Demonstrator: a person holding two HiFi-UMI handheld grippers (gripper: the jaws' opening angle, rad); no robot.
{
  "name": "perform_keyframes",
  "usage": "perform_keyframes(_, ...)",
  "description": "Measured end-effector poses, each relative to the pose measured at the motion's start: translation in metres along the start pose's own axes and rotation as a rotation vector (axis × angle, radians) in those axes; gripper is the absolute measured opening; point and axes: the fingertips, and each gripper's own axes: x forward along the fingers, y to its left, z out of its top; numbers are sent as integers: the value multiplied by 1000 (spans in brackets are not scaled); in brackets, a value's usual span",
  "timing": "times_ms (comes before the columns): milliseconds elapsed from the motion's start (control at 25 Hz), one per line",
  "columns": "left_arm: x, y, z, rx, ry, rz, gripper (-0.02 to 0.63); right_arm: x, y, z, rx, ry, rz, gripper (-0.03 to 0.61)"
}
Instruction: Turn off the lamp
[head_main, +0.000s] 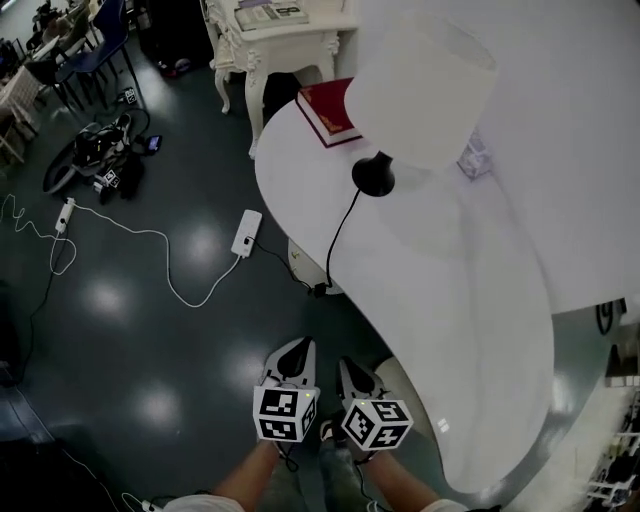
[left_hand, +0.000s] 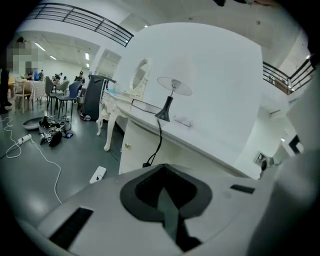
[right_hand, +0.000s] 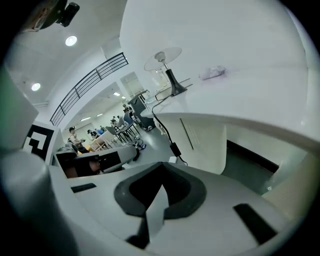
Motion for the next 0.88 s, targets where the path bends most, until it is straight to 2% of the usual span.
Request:
perform_keyframes(320, -56, -57, 58, 3, -34, 17, 9, -86, 17, 71, 19, -107, -21, -2)
perform_keyframes(640, -95, -120, 115, 90, -111, -21, 9, -152, 27, 135, -20, -228, -31, -2)
perform_keyframes(880, -115, -152, 139, 141, -147, -36, 9, -184, 43, 155, -48, -268, -2, -2)
